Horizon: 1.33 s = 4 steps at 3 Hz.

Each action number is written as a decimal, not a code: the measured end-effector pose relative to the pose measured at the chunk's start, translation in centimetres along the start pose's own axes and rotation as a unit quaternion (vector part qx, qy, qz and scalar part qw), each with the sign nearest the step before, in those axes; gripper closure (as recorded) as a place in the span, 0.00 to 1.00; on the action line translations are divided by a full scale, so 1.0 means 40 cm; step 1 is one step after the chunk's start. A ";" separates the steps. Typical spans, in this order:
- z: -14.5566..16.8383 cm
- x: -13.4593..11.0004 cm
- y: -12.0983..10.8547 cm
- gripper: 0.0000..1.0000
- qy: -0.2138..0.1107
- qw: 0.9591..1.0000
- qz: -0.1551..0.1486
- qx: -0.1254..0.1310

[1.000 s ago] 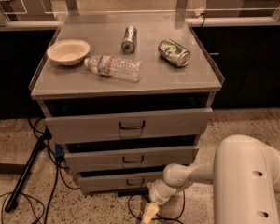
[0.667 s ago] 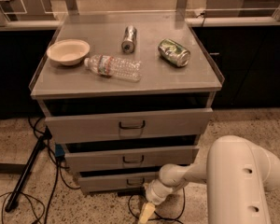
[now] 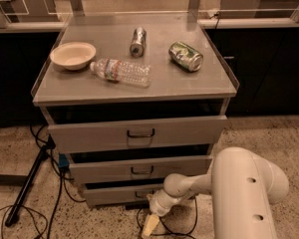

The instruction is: Open bottom drawer

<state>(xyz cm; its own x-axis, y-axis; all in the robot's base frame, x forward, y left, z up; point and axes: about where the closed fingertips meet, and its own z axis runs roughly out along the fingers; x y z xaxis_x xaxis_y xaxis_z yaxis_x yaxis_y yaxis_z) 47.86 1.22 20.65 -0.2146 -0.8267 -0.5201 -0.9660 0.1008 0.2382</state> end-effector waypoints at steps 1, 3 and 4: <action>0.009 -0.019 -0.012 0.00 -0.006 1.000 -0.006 -0.001; 0.061 -0.015 -0.069 0.00 0.025 0.999 -0.016 0.027; 0.081 -0.006 -0.090 0.00 0.021 0.999 -0.016 0.024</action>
Offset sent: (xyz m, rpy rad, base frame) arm 0.0041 -0.0006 -0.0029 -0.0650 -0.0473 0.0128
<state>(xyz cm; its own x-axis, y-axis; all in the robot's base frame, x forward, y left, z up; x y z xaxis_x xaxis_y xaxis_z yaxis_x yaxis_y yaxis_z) 50.93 2.83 17.26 -0.1783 -0.8527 -0.4910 -0.9781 0.0994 0.1827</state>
